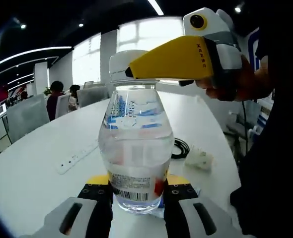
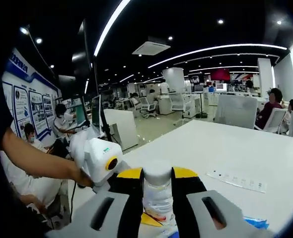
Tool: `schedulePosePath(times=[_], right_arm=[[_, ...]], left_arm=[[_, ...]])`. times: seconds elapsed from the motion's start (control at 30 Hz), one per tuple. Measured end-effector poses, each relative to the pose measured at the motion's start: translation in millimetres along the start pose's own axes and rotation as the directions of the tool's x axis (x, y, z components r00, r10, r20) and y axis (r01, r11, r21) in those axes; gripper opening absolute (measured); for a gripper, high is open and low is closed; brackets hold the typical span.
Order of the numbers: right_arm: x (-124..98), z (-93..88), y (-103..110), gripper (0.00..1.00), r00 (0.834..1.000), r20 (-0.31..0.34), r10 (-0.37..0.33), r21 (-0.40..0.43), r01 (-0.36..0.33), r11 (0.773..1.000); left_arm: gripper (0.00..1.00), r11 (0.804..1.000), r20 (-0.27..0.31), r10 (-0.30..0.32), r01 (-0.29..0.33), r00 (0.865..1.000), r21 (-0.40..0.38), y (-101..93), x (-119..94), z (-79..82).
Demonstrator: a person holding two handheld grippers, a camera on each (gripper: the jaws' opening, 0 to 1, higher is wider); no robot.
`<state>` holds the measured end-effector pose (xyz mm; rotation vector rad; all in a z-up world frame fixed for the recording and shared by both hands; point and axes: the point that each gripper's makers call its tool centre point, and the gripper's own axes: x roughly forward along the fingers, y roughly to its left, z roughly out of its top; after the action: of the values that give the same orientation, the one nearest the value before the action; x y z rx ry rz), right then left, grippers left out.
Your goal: Arrange the tabletop items into an orderly group along one side of the table until the central work area is clear of visible clutter.
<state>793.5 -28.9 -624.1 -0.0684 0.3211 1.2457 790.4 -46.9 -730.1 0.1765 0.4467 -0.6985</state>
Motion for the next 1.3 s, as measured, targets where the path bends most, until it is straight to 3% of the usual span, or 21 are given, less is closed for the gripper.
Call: schedulePosePath(times=[0.37,0.7,1.3], right_arm=[[36.5,-0.2,-3.6,0.15,0.998,-0.01,-0.064,0.001,0.064,0.998],[67.9,-4.2,-0.9,0.15,0.993,-0.025,-0.115,-0.026,0.115,0.993],[100.2,-29.9,-17.2,0.16,0.977,-0.093,-0.191,-0.045,0.187,0.981]], left_arm=[[0.36,0.999,-0.011,-0.044,0.044,0.999,0.03,32.6,-3.4,-13.0],[0.36,0.993,-0.071,-0.075,0.081,0.995,0.09,60.9,-7.5,-30.6],[0.36,0.98,-0.186,-0.116,0.142,0.976,0.137,92.7,15.9,-64.2]])
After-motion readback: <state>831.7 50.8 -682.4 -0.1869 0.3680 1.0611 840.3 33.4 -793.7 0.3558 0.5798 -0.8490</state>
